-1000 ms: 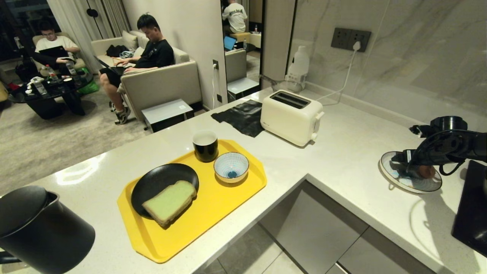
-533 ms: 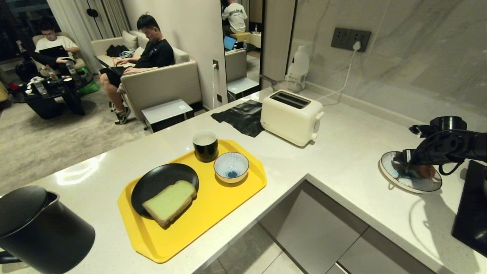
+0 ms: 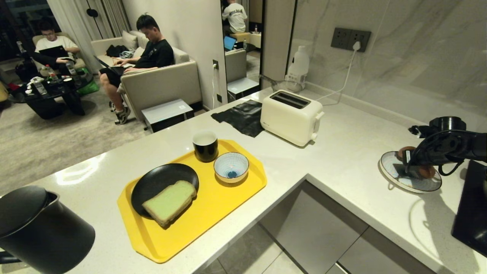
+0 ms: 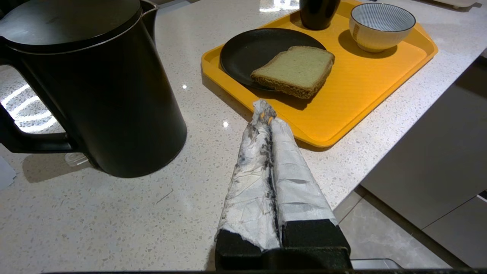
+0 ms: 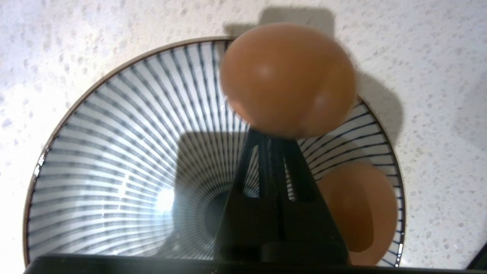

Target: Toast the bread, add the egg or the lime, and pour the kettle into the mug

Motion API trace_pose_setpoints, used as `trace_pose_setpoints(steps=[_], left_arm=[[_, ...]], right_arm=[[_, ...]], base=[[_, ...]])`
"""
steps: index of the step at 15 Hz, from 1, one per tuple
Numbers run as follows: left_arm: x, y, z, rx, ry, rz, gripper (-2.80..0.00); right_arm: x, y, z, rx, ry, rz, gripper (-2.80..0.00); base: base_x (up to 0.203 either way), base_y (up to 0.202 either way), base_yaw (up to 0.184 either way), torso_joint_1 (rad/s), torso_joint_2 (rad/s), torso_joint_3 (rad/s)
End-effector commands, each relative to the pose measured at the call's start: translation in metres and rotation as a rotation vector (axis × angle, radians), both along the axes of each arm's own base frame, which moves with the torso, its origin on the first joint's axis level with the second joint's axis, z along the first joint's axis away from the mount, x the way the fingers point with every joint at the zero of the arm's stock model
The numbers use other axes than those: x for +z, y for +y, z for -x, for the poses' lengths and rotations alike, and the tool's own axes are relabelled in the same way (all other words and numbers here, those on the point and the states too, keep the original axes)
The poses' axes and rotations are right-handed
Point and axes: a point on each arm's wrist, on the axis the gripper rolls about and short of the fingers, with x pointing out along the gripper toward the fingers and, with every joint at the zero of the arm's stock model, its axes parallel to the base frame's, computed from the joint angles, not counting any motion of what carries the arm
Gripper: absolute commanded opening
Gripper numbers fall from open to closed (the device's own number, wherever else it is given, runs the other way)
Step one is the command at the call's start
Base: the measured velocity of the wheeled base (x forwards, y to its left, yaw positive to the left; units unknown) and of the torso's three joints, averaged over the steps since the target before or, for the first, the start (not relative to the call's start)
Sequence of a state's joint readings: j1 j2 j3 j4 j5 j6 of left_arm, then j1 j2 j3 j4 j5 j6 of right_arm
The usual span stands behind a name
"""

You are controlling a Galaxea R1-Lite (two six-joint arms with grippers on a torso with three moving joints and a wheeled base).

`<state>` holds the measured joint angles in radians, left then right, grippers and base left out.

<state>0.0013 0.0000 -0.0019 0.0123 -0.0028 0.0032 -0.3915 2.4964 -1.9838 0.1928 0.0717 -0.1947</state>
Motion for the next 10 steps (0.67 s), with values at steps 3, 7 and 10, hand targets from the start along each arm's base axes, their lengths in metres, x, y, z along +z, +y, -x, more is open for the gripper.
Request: trace_pose_setpoints(steps=[3, 7, 10], left_arm=[[0.0, 0.0, 0.0, 0.0, -0.003, 0.0, -2.8], [0.0, 0.0, 0.0, 0.0, -0.003, 0.0, -2.8], [0.0, 0.0, 0.0, 0.0, -0.004, 0.0, -2.8]], right_arm=[[0.002, 0.0, 0.001, 0.001, -0.003, 0.001, -2.8], [0.025, -0.001, 0.008, 0.048, -0.056, -0.031, -2.8], [0.041, -0.001, 0.018, 0.052, -0.073, -0.036, -2.8]], base=[[0.0, 0.0, 0.0, 0.0, 0.0, 0.0], [0.0, 0.0, 0.0, 0.0, 0.0, 0.0], [0.0, 0.0, 0.0, 0.0, 0.0, 0.0]])
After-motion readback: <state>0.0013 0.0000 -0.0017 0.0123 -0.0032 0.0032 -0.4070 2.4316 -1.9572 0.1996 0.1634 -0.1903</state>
